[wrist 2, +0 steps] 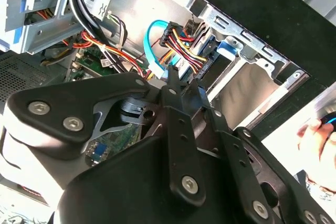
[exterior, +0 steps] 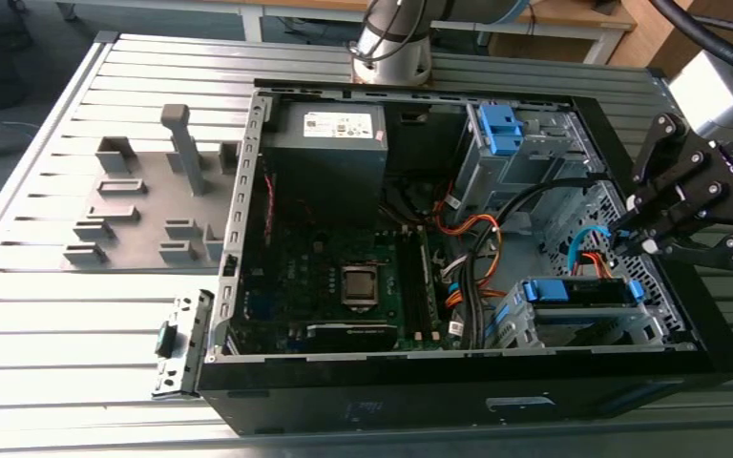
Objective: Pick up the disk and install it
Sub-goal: 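Insert the second disk wire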
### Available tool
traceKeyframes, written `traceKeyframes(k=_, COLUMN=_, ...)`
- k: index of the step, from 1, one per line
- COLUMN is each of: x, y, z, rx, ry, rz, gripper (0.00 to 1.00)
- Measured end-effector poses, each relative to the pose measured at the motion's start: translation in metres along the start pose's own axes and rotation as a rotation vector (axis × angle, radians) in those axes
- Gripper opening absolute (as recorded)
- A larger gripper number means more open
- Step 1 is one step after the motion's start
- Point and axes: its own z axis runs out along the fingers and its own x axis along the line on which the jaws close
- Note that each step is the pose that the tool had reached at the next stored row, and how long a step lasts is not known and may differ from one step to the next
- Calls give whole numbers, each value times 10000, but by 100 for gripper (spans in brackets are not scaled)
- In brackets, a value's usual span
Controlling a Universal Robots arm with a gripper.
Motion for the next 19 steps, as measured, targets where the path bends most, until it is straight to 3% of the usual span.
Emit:
traceKeyframes(k=1, x=-1, y=0, z=0, rx=0, ry=20, rz=2, gripper=28)
traceKeyframes(k=2, x=-1, y=1, z=-1, rx=-2, ry=136, rz=12, gripper=28)
traceKeyframes(k=4, x=-1, y=1, z=-7, rx=-6, ry=479, rz=42, gripper=28)
traceKeyframes(k=5, x=-1, y=1, z=-8, rx=-8, ry=614, rz=54, gripper=28)
traceKeyframes(k=6, x=-1, y=1, z=-9, rx=-10, ry=700, rz=61, gripper=28)
traceKeyframes(k=7, x=-1, y=1, z=-9, rx=-10, ry=737, rz=64, gripper=28)
traceKeyframes(k=16, x=-1, y=1, z=-9, rx=-11, ry=790, rz=69, gripper=28)
traceKeyframes(k=18, x=-1, y=1, z=-9, rx=-11, ry=802, rz=70, gripper=27)
traceKeyframes(k=19, x=-1, y=1, z=-9, rx=-11, ry=808, rz=70, gripper=21)
